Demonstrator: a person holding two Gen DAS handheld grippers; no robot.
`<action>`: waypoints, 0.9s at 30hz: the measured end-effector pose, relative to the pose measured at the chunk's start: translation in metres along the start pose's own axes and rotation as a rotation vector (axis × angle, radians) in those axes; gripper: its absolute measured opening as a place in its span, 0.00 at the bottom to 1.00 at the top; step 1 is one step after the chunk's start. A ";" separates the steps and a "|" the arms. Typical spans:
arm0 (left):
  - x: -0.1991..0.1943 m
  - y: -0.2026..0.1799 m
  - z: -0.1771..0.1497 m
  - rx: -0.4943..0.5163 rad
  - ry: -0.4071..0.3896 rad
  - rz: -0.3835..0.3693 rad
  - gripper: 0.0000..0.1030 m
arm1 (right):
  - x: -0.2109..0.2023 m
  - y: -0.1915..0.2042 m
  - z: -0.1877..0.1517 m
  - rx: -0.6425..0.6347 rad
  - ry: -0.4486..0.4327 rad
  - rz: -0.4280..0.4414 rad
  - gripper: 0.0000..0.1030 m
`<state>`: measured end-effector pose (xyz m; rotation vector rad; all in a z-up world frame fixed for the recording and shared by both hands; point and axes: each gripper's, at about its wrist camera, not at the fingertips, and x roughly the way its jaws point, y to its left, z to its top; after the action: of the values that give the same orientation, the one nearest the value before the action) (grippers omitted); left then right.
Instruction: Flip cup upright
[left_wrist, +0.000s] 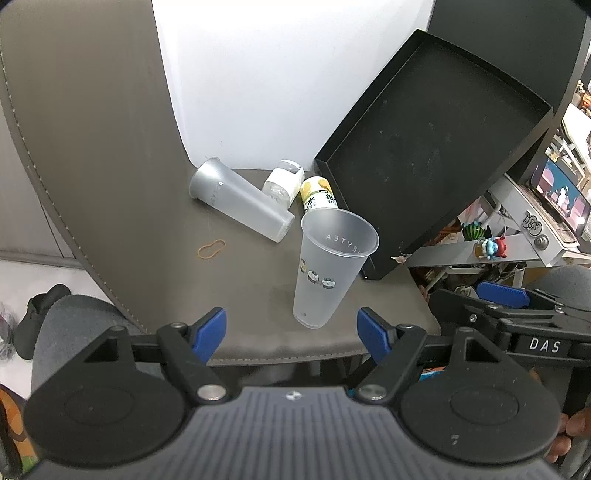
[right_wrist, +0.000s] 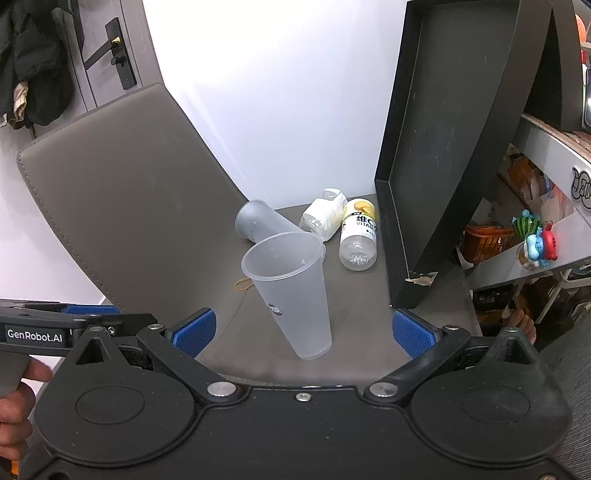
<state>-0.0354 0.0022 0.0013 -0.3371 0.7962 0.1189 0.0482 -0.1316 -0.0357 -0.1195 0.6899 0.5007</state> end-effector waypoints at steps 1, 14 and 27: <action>0.000 0.000 0.000 -0.002 0.000 -0.001 0.74 | 0.000 0.000 0.000 -0.001 0.000 -0.001 1.00; 0.000 0.001 0.001 0.006 0.008 0.011 0.83 | 0.001 0.001 -0.001 -0.008 0.010 -0.003 1.00; 0.000 0.000 0.002 0.023 0.014 0.027 0.90 | 0.002 0.001 -0.001 -0.008 0.016 -0.003 1.00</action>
<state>-0.0342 0.0025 0.0029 -0.3052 0.8161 0.1328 0.0485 -0.1305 -0.0378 -0.1317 0.7032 0.5004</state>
